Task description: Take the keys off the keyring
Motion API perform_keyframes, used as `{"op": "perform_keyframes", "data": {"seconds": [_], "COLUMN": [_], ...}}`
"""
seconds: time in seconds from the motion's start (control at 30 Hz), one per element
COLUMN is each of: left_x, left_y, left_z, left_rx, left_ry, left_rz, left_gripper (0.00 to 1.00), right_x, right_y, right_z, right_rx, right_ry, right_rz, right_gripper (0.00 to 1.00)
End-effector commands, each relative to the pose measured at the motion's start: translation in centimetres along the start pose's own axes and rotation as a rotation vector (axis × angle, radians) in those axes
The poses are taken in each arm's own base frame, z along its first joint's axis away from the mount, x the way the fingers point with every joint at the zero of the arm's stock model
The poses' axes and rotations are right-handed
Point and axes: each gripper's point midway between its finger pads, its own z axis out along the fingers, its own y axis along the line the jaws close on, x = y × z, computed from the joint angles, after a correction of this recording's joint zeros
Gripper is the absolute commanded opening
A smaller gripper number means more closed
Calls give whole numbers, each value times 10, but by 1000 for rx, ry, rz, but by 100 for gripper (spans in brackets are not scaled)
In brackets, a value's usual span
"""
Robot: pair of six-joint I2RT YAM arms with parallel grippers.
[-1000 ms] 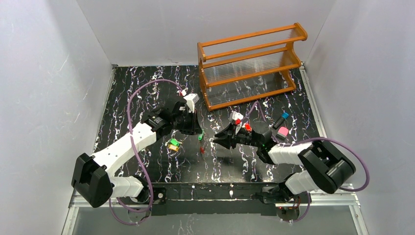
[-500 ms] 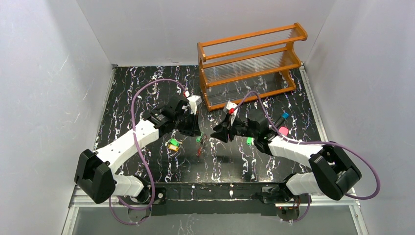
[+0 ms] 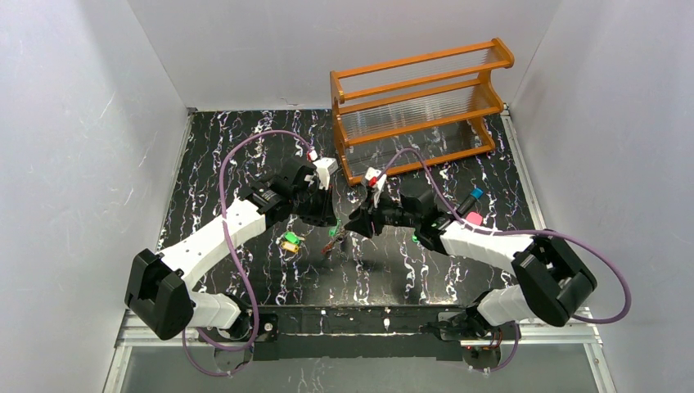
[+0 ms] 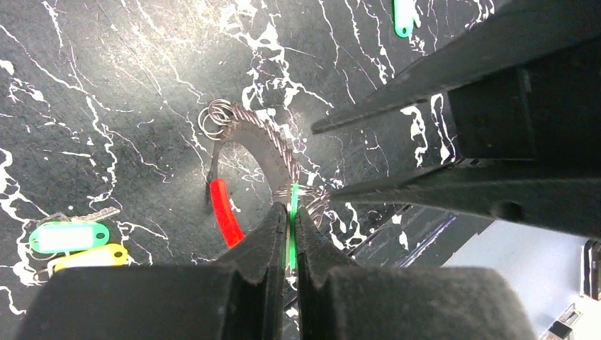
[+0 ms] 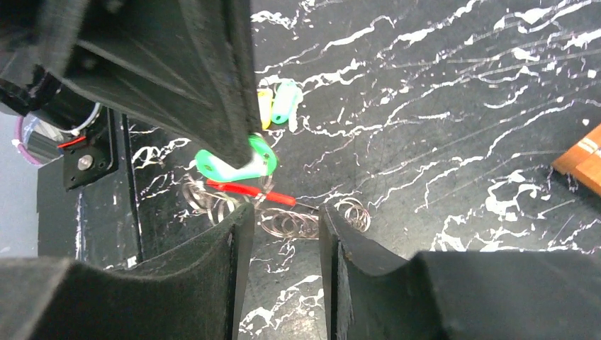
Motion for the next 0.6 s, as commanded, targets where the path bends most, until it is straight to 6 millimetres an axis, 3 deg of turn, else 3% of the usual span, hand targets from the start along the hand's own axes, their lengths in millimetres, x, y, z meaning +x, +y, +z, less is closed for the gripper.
{"op": "perform_keyframes", "data": {"seconds": [0.0,0.2,0.57], "left_x": [-12,-13,-16], "left_y": [-8,-9,-11], "left_z": [-10,-9,-9], "left_rx": [25,30,36], "left_ry": [-25,-26,-34], "left_rz": [11,10,6], "left_gripper": [0,0,0], "right_x": [-11,-12,-17], "right_y": [-7,-2,0], "right_z": [10,17,11], "right_rx": [36,45,71], "right_ry": [-4,18,25], "right_rz": [28,50,88], "right_gripper": [46,46,46]}}
